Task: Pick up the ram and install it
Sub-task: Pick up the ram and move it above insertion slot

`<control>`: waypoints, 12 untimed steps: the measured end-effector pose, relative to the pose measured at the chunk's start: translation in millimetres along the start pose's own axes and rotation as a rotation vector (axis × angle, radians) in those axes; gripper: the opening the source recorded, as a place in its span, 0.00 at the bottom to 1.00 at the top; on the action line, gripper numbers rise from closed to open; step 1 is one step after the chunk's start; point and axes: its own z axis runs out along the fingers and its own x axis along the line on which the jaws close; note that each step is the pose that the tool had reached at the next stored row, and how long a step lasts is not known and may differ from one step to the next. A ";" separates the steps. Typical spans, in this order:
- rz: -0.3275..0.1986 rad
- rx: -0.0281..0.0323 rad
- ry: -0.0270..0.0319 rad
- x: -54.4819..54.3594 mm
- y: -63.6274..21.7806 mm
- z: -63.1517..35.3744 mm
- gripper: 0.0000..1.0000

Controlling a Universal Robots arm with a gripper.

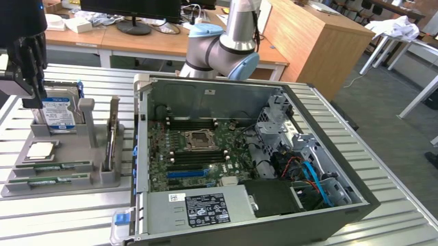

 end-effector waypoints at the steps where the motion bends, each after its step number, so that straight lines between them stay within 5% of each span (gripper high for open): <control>1: 0.000 0.0001 -0.0001 0.0 0.0 0.4 0.30; 12: 0.000 0.0002 0.0000 0.4 -0.7 17.4 0.30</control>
